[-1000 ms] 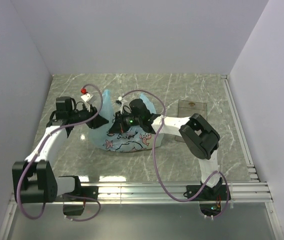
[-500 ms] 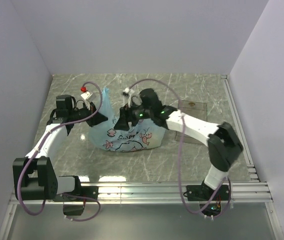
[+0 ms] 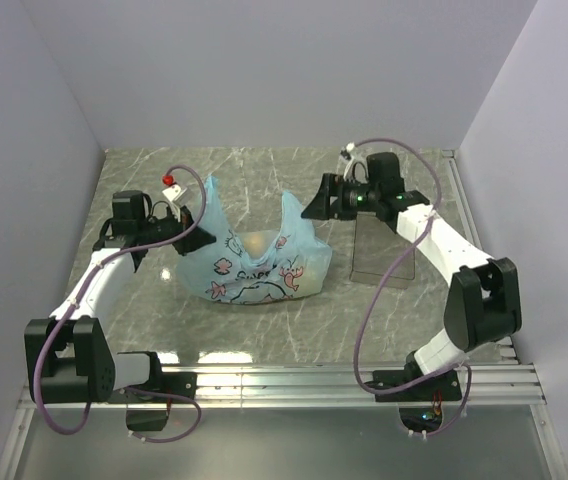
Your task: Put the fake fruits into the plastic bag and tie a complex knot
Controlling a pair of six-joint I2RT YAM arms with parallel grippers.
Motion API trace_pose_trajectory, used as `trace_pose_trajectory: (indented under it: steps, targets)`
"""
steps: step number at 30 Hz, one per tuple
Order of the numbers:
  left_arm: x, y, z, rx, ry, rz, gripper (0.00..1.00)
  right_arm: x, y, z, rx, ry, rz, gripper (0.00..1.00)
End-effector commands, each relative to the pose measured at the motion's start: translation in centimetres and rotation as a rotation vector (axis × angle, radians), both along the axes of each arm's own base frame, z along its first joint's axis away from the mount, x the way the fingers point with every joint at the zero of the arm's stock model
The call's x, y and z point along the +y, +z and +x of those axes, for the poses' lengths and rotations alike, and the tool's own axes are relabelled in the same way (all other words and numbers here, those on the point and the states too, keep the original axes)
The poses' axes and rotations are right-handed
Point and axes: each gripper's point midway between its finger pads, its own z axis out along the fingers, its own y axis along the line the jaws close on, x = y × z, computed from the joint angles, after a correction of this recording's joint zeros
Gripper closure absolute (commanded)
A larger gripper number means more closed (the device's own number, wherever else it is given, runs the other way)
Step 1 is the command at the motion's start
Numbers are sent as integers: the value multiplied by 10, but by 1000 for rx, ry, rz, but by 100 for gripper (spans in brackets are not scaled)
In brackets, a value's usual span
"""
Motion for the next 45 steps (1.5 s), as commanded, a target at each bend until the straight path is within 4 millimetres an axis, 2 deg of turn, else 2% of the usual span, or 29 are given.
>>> trace_pose_trajectory:
  steps: [1,5,8,10,12,13,15,16,17,18,19,24,27,33,35,40,41,44,45]
  targets:
    - [-6,24,0,-87,-50,-4,100,10,-23,-25,165,61,47,11]
    - [-7,28,0,-99,-60,1,99,15,-36,-27,227,67,74,9]
    - [-7,28,0,-106,-67,7,99,18,-52,-22,277,56,56,8]
    - [-7,28,0,-115,-71,11,99,21,-61,-15,298,56,49,12]
    - [-15,27,-4,-111,-100,12,99,25,-62,-8,303,62,58,23]
    - [-16,28,-6,-114,-110,14,99,27,-60,-5,291,70,65,37]
    - [-20,31,-8,-137,-142,21,99,34,-48,-3,230,109,80,55]
    - [-21,32,-11,-144,-165,30,100,37,-42,-1,191,127,83,71]
    - [-23,32,-13,-152,-184,33,99,41,-36,-4,150,171,85,79]
    - [-28,33,-18,-154,-219,29,100,49,-29,-6,123,208,77,94]
    - [-29,36,-22,-174,-255,41,99,51,-25,-7,98,232,68,100]
    - [-47,40,-44,-206,-416,39,99,69,-3,-20,-131,397,30,100]
    - [-61,38,-59,-231,-518,64,100,81,2,-33,-220,495,5,100]
    - [-78,22,-68,-219,-634,100,100,89,8,-56,-302,616,16,100]
    - [-80,14,-63,-207,-662,111,100,87,13,-64,-351,662,29,100]
    - [-83,7,-51,-178,-666,113,99,82,18,-79,-419,748,34,78]
    - [-84,6,-48,-180,-656,118,99,82,21,-82,-421,758,44,70]
    - [-86,9,-38,-189,-627,120,100,81,21,-86,-422,779,46,55]
    - [-86,10,-37,-193,-622,121,99,82,20,-86,-423,779,45,44]
